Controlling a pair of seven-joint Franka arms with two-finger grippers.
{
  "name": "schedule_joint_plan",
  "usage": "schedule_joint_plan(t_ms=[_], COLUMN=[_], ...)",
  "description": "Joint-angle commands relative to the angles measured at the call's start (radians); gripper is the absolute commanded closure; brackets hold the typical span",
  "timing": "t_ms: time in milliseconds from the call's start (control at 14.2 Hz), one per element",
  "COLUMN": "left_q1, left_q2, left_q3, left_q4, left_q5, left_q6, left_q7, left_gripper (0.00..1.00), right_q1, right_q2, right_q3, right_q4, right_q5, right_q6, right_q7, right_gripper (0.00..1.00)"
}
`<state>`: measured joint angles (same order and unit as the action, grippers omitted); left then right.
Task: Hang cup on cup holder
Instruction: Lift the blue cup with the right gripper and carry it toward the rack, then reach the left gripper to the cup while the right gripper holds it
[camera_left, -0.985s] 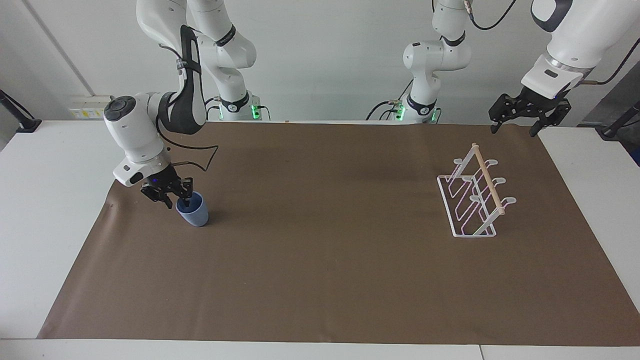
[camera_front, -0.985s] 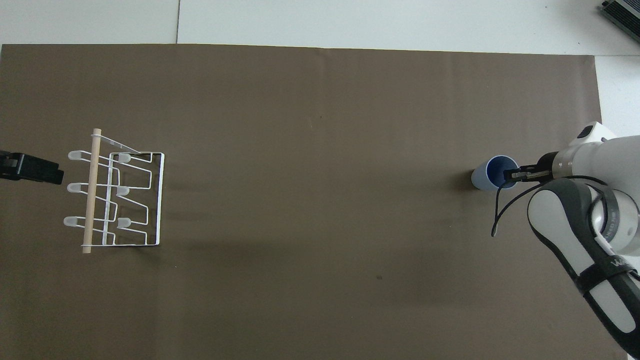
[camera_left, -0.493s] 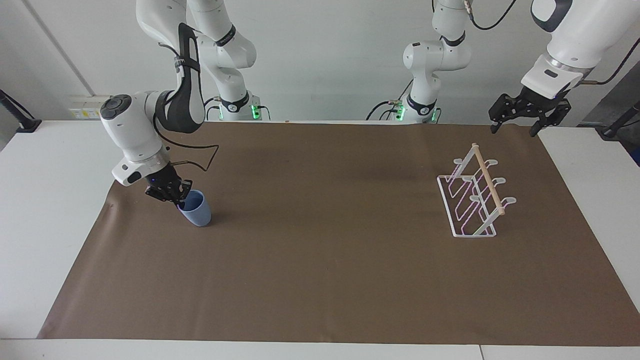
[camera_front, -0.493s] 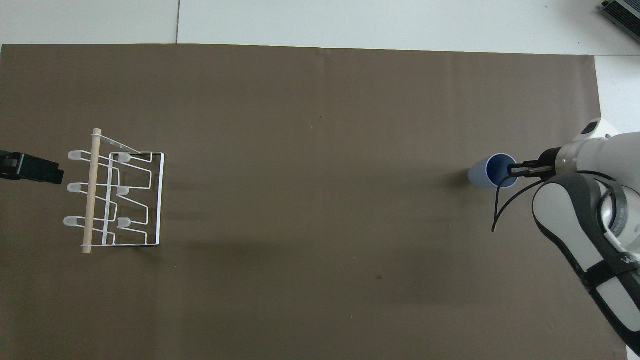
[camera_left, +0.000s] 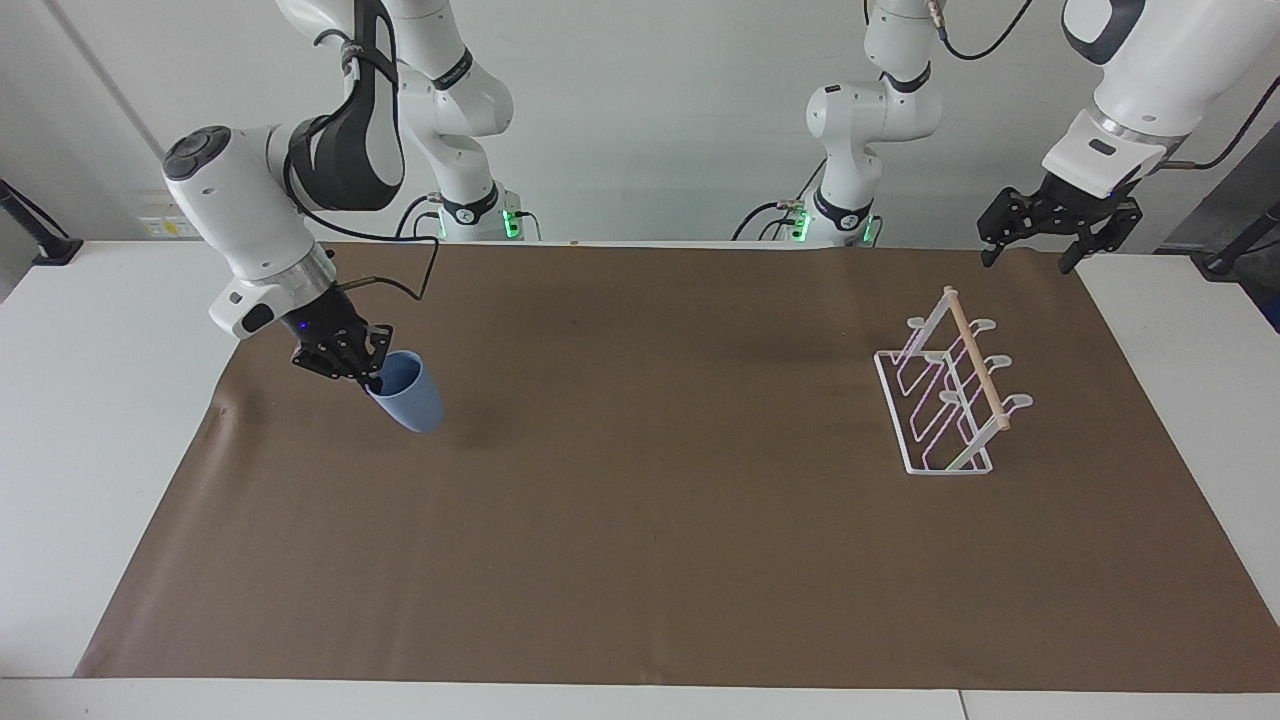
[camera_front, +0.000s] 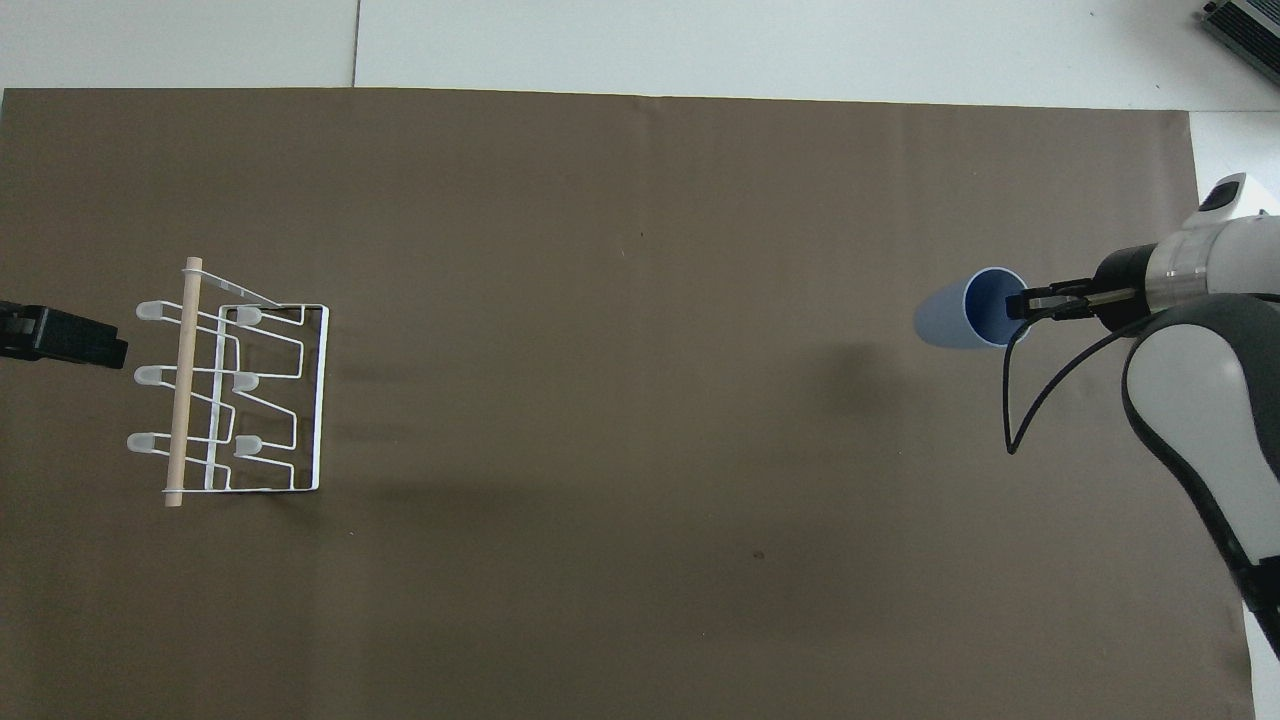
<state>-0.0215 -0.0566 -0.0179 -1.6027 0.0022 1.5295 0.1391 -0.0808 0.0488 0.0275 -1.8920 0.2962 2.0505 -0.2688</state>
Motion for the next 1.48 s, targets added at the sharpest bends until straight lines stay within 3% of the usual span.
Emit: schedule_joint_plan(t_ms=[0,493,704,985,1126,1407], left_q1=[0.009,0.003,-0.011,-0.067,-0.089,-0.204], left_q2=[-0.025,-0.026,-0.029,-0.043,-0.043,-0.043], left_q3=[-0.008,-0.011,-0.019,-0.02,-0.022,-0.022], left_q4=[-0.023,-0.023,-0.055,-0.083,-0.089,-0.086], left_q5=[0.013,0.007,-0.002,-0.105,-0.19,-0.306], left_q6=[-0.008,0.003,0.087,0.136,0.159,0.169], left_q7=[0.004,0.031,0.251,0.423,0.561,0.663], left_gripper=[0.0,0.0,0.0,0.0,0.0,0.0], right_q1=[0.004,0.032,0.033,0.045,0.074,0.099], right_q2=[0.006,-0.02,-0.047,-0.09,-0.119,-0.147], right_q3=[0.003,0.009,0.031,0.037,0.037,0.037], right_q4=[0.085,0.082,0.045,-0.028,-0.093,-0.176], right_q5=[0.136,0.538,0.7,0.875,0.97,1.096], right_q6=[-0.099,-0.205,-0.254,-0.326,-0.323,-0.316], right_q7=[0.039,0.065,0.065,0.063,0.06,0.057], right_gripper=[1.0,1.0,1.0,1.0,1.0,1.0])
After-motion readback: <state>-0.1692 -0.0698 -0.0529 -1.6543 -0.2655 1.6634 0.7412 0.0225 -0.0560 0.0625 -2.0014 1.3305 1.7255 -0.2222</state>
